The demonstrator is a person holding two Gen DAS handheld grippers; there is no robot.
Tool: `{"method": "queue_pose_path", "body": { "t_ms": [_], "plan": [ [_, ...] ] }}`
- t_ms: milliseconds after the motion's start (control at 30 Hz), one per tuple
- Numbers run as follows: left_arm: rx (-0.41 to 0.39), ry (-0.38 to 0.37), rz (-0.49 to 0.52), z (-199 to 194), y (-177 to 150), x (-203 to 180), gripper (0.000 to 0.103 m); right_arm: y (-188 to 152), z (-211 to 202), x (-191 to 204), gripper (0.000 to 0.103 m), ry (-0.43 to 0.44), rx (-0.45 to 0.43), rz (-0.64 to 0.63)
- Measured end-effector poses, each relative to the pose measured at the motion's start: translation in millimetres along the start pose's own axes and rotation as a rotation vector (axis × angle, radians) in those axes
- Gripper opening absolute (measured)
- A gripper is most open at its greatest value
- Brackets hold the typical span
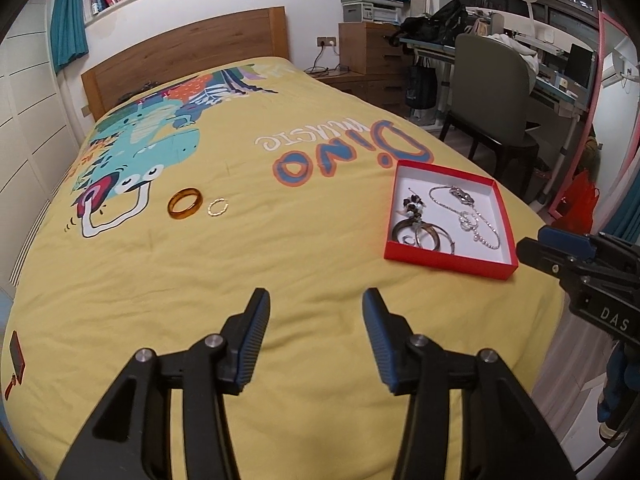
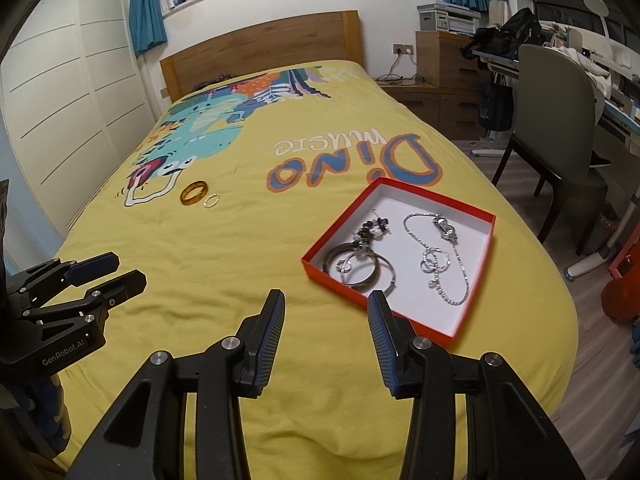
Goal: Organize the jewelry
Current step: 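Withdraw both tools from the box back over the remaining rings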
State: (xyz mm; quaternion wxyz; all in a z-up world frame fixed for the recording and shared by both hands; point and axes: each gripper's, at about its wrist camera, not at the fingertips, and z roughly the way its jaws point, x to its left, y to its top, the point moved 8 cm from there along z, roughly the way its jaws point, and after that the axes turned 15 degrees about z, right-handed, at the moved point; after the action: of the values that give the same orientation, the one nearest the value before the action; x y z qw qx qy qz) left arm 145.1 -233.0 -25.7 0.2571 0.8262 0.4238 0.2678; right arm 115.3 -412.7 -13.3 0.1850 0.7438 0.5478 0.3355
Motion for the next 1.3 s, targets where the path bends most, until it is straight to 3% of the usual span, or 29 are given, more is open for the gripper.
{"method": "queue_pose_path", "body": {
  "t_ms": [733,1300],
  "plan": [
    [-0.021,0.085,-0.105,-40.0,-39.1,59.8,0.051,-22.2,-17.8,52.5,0.048,0.049,-0.011,-0.015],
    [0.002,0.132,-0.150,-39.2,-50.9,89.2,0.051,-21.6,-9.5,71.7,0.049,0.079,-0.004,-0.015]
  ]
}}
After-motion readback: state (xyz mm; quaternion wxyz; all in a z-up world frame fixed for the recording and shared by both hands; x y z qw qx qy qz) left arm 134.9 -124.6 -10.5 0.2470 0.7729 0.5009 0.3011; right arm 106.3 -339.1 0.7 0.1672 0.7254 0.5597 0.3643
